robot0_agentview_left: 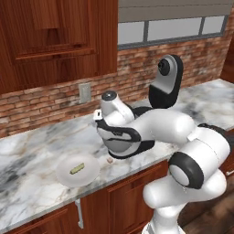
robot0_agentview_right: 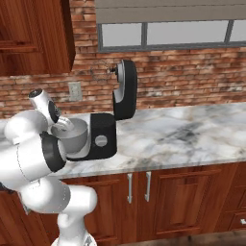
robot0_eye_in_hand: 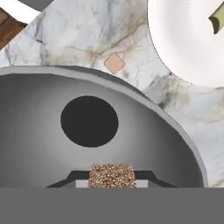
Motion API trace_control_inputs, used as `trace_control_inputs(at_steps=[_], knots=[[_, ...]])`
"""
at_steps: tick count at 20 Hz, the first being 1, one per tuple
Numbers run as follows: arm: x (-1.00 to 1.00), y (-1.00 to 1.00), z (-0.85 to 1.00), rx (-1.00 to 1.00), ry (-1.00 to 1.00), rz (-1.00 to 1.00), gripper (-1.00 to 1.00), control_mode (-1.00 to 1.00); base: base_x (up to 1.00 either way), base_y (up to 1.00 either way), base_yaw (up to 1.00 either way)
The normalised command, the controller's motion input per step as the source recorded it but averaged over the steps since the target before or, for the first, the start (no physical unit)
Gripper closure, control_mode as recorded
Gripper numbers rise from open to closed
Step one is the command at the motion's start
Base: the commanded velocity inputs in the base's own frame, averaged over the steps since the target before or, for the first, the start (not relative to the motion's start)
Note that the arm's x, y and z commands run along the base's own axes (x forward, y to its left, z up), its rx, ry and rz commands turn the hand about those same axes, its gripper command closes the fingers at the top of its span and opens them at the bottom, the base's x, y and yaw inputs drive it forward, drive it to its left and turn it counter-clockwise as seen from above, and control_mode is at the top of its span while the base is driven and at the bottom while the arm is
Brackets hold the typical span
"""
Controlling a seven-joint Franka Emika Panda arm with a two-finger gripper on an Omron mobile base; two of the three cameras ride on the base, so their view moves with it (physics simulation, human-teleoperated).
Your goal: Add butter and sugar cubes to the stand mixer bowl and then turn on the stand mixer to begin making frosting.
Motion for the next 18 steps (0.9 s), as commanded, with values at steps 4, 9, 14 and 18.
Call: trace_control_inputs(at_steps=[4, 9, 14, 18], knots=[[0.43, 0.24, -0.38, -0.05, 0.02, 0.14, 1.0, -1.0, 0.0, 0.0, 0.0], [0.38, 0.27, -0.37, -0.06, 0.02, 0.13, 1.0, -1.0, 0.0, 0.0, 0.0], [0.15, 0.14, -0.28, -0.04, 0.0, 0.13, -1.0, -1.0, 0.0, 0.0, 0.0], [0.0, 0.0, -0.06, 0.0, 0.0, 0.11, -1.0, -1.0, 0.0, 0.0, 0.0]])
